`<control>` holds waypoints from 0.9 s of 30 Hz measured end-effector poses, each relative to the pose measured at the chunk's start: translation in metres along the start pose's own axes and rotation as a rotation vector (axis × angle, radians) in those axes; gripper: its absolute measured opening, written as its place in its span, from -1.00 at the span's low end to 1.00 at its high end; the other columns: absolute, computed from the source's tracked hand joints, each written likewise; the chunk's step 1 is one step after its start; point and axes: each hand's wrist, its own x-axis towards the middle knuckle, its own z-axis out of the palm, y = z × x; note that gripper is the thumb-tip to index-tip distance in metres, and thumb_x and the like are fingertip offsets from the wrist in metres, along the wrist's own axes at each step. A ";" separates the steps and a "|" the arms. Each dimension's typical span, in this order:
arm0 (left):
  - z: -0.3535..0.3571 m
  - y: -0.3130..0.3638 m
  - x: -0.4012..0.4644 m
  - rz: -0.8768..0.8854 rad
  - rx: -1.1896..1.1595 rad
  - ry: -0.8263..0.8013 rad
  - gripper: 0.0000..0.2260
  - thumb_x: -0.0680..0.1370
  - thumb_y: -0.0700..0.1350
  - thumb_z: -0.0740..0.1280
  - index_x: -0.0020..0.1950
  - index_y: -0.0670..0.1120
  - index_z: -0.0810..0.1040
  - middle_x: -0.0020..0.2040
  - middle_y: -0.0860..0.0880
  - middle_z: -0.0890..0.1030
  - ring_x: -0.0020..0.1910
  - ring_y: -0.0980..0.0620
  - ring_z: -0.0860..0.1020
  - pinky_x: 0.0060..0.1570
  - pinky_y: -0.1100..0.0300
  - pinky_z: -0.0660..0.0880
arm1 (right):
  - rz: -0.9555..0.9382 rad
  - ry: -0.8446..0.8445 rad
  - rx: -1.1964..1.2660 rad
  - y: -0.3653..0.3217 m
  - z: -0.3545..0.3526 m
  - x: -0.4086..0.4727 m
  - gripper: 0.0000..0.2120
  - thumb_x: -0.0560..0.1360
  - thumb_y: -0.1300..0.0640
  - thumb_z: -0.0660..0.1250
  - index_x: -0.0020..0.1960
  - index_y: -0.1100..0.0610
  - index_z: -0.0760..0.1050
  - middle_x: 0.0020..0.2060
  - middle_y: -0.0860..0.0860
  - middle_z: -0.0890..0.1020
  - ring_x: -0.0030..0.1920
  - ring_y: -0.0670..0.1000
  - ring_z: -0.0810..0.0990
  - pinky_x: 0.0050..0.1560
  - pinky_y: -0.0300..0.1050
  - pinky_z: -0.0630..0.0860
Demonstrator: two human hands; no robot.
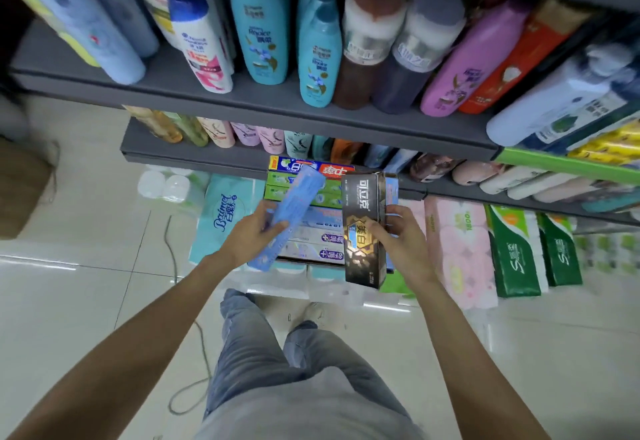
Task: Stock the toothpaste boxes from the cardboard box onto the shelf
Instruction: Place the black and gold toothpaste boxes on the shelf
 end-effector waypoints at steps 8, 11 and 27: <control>-0.124 -0.008 -0.061 -0.130 -0.328 0.286 -0.91 0.59 0.10 0.21 -0.03 0.11 0.41 -0.17 -0.05 0.56 -0.26 0.20 0.59 -0.15 0.43 0.47 | -0.584 -0.362 -0.240 -0.170 0.050 -0.019 -0.73 0.47 0.04 0.40 0.15 -0.10 0.48 -0.01 -0.22 0.61 0.02 -0.25 0.55 0.10 -0.33 0.42; -0.188 -0.025 -0.068 -0.070 -0.255 0.407 -0.79 0.51 0.24 0.22 0.03 0.16 0.44 -0.11 -0.09 0.62 -0.12 -0.10 0.61 0.02 0.01 0.52 | -0.981 -0.297 -0.445 -0.258 0.080 -0.032 -0.55 0.47 -0.11 0.32 0.29 0.06 0.48 0.07 -0.14 0.48 0.09 -0.22 0.45 0.13 -0.48 0.27; -0.451 -0.006 -0.116 0.282 0.238 0.746 -0.62 0.36 0.37 0.18 0.15 0.36 0.32 0.01 0.24 0.56 -0.04 0.12 0.56 0.06 0.03 0.48 | -1.363 -0.007 -0.911 -0.577 0.292 0.051 -0.67 0.53 -0.01 0.29 0.28 0.01 0.46 0.16 0.07 0.53 0.17 0.15 0.48 0.09 0.02 0.38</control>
